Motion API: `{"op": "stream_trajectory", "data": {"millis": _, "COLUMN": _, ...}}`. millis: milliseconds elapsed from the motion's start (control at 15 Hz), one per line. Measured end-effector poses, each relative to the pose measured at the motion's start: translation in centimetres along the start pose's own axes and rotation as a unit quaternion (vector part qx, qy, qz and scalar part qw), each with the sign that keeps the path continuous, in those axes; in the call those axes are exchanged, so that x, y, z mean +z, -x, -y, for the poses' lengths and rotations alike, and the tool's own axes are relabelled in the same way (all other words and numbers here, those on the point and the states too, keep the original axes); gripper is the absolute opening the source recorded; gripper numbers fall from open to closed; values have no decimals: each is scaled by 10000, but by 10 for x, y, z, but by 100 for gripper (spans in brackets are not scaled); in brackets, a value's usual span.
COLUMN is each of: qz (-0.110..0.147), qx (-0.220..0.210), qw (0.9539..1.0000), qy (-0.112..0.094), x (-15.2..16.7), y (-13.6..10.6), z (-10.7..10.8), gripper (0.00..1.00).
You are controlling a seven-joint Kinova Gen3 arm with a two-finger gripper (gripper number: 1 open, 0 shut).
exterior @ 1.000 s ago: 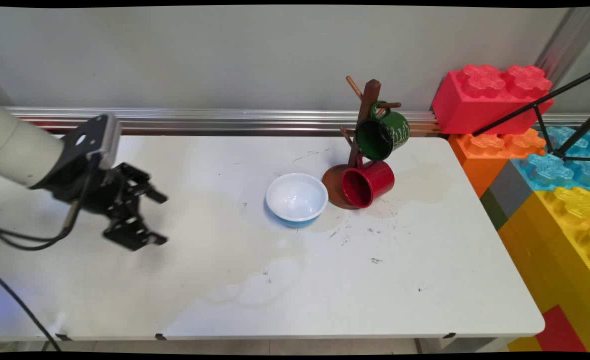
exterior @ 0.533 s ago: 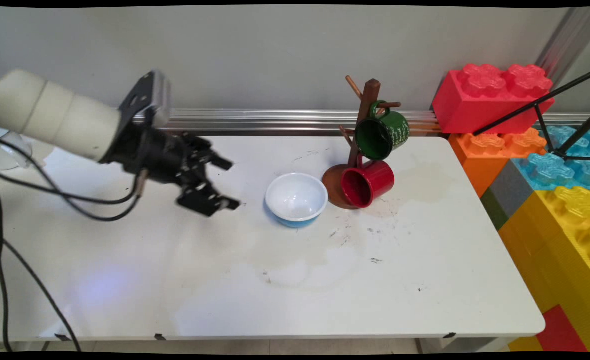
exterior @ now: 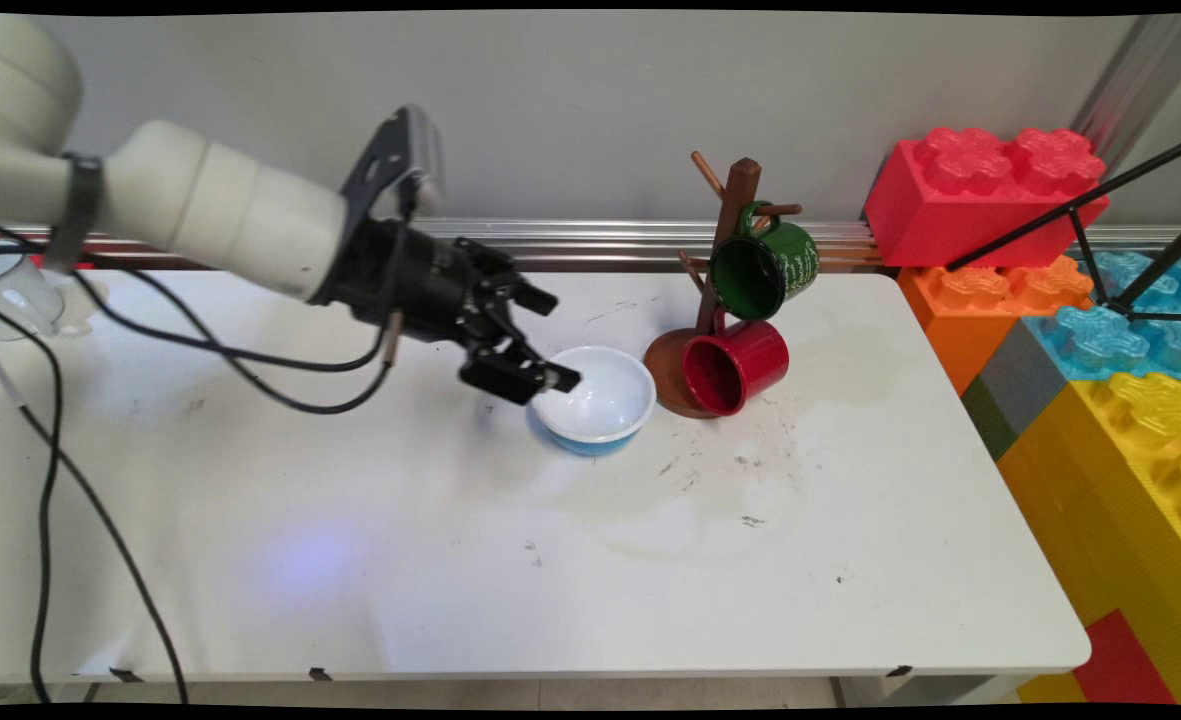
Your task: Pick up the green mug from the rack
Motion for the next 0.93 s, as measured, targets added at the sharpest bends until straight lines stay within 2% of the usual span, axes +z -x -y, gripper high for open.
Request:
{"op": "stream_trajectory", "data": {"millis": 467, "qz": 23, "qx": -187, "qw": 9998, "qy": 73, "x": 37, "y": -43, "z": 0, "gripper": 100}}
{"op": "stream_trajectory", "data": {"millis": 733, "qz": 33, "qx": -366, "qw": 9993, "qy": 46, "x": 56, "y": -74, "z": -3, "gripper": 100}}
{"op": "stream_trajectory", "data": {"millis": 933, "qz": 13, "qx": -557, "qw": 9984, "qy": -7, "x": 65, "y": -88, "z": -5, "gripper": 100}}
